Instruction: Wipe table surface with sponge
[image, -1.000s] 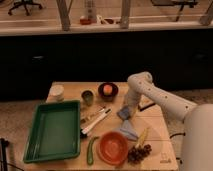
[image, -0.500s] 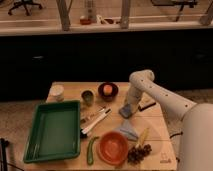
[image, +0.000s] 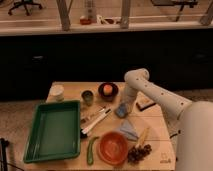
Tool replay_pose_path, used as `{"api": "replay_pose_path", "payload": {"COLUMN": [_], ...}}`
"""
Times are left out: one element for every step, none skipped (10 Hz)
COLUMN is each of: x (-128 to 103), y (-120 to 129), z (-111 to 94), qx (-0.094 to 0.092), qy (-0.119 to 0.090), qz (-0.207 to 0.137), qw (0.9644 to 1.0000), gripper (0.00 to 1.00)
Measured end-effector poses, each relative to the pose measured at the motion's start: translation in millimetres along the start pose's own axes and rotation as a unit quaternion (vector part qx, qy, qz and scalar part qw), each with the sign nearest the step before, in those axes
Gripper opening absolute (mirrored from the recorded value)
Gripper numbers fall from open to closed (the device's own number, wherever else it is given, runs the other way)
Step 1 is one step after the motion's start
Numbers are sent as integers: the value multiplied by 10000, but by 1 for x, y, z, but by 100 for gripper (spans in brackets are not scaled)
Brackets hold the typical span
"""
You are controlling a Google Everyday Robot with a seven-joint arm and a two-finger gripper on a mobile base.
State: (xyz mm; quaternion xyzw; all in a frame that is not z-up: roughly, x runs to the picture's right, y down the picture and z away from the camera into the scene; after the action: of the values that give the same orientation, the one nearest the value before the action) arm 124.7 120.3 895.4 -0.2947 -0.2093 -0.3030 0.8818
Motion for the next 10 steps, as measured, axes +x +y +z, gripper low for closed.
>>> {"api": "replay_pose_path", "payload": {"x": [-8,-19,-26,-30,-33,-34,-32,-24,-9,5], "y": [3,8,14,20,19,17,20,21,24,28], "z": [-2,-2,-3,-3,-3,-3,-3,-2,0,0], "qx": [15,-10,-32,-55,-66,-71,-85,-131,-189,-228], "qy": [-16,-39,-54,-67,-83,-90,-83,-22,63,131], "qz": [-112,-269,-396,-489,-580,-593,-563,-463,-332,-238], "qw": [9999,9996,9992,9988,9983,9982,9983,9988,9992,9994], "gripper": [0,0,0,0,0,0,0,0,0,0]}}
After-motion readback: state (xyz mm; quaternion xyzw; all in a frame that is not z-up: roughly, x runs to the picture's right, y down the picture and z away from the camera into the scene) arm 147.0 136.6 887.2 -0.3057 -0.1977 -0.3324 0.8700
